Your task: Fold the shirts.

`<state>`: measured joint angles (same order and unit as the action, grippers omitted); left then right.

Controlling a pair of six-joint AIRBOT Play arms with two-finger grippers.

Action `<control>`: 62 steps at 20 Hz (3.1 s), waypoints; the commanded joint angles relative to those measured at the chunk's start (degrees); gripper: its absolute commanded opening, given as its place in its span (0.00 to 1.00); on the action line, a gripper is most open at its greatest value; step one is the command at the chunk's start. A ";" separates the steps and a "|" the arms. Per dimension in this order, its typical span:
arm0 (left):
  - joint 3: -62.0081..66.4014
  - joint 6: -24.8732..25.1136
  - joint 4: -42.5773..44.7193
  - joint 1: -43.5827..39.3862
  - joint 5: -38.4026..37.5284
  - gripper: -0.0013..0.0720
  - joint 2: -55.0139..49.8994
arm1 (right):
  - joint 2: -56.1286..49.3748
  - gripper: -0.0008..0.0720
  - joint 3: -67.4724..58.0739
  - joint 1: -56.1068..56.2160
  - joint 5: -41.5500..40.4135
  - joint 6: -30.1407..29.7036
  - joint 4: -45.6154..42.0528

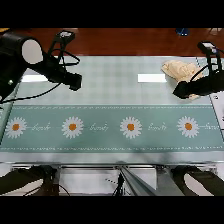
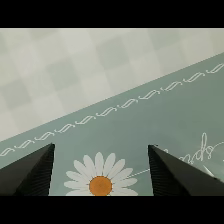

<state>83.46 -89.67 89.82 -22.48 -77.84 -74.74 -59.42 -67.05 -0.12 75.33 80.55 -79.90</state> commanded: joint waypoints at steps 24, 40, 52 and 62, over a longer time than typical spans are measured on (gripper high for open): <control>0.04 0.00 -0.02 -0.04 0.04 0.99 -0.02 | -0.04 0.84 -0.04 0.07 -6.88 0.02 0.09; 0.04 0.02 0.02 0.20 11.06 0.99 0.00 | -14.84 0.83 -0.04 -13.94 -35.01 15.87 -15.43; 0.04 0.02 -0.02 0.20 8.17 0.99 0.00 | -31.91 0.83 -0.04 -18.43 -48.30 9.99 10.25; 1.31 0.02 -0.02 0.20 8.13 0.99 0.17 | -26.38 0.04 -1.27 -17.16 -50.93 6.21 12.17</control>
<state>83.88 -89.67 89.80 -22.31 -69.84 -74.70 -90.21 -67.51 -17.37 24.18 89.65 -68.53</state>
